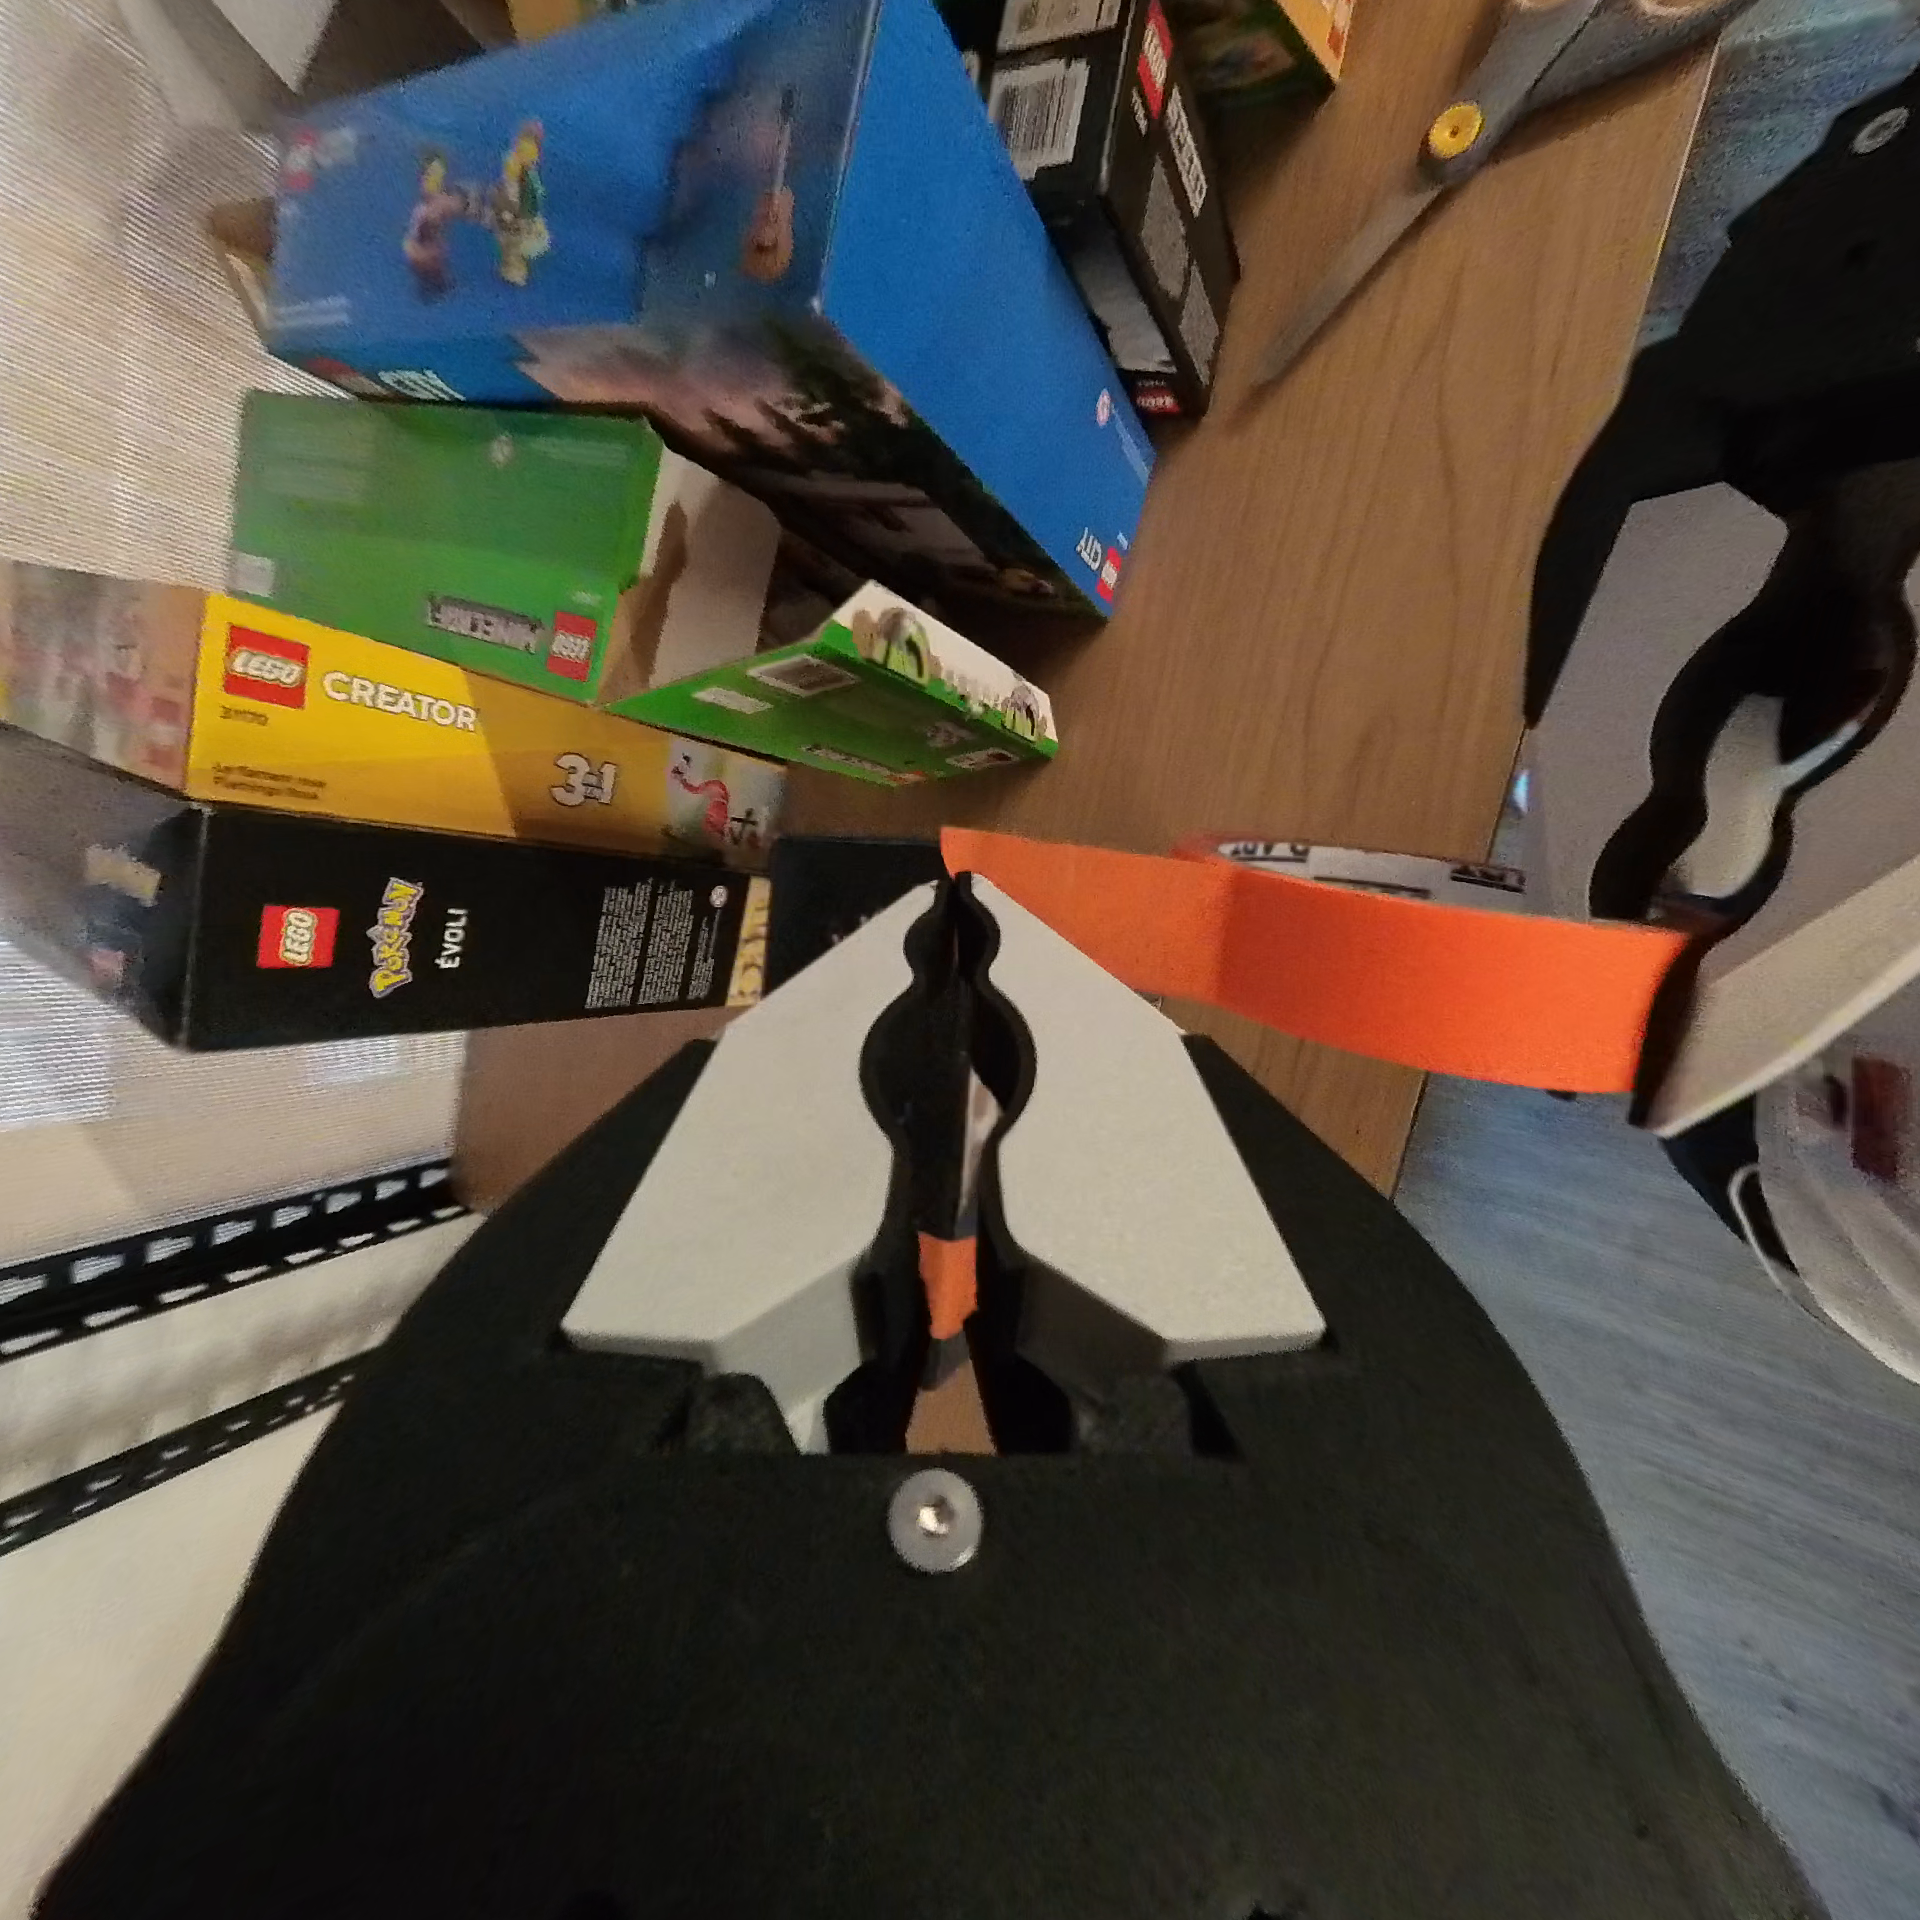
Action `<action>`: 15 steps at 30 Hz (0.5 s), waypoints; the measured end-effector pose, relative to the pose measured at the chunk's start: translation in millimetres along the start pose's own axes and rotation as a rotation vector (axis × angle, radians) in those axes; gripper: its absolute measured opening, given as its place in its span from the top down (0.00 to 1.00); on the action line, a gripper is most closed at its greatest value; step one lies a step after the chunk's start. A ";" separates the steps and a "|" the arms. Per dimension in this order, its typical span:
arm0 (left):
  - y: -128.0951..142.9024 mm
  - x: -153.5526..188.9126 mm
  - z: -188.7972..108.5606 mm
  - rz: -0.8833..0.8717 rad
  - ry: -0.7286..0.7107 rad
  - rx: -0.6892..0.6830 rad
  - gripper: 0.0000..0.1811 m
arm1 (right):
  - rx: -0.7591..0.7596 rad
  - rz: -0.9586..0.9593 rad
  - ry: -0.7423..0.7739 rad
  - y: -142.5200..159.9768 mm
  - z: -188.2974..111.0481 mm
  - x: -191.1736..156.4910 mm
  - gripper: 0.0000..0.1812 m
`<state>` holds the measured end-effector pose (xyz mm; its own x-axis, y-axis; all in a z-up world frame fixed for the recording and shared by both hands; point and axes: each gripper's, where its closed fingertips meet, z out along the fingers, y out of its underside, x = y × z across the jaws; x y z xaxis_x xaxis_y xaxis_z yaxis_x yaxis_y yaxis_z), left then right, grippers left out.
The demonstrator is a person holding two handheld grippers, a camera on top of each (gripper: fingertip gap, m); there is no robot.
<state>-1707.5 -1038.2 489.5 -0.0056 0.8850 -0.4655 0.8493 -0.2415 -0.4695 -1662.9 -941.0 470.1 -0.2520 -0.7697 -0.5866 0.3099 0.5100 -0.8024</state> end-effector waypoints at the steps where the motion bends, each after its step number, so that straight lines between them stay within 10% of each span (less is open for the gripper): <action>1: 1.1 -3.9 5.8 -0.004 0.022 -0.022 1.00 | 0.013 0.058 -0.011 -5.3 0.7 2.1 0.95; 15: 25.9 -22.0 36.0 0.050 0.083 -0.168 1.00 | 0.022 0.237 -0.012 -12.4 13.1 30.6 0.95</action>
<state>-1704.4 -1078.3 460.6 0.0765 0.9049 -0.4187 0.9235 -0.2226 -0.3124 -1662.4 -975.9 463.5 -0.1592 -0.6335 -0.7572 0.3788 0.6690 -0.6394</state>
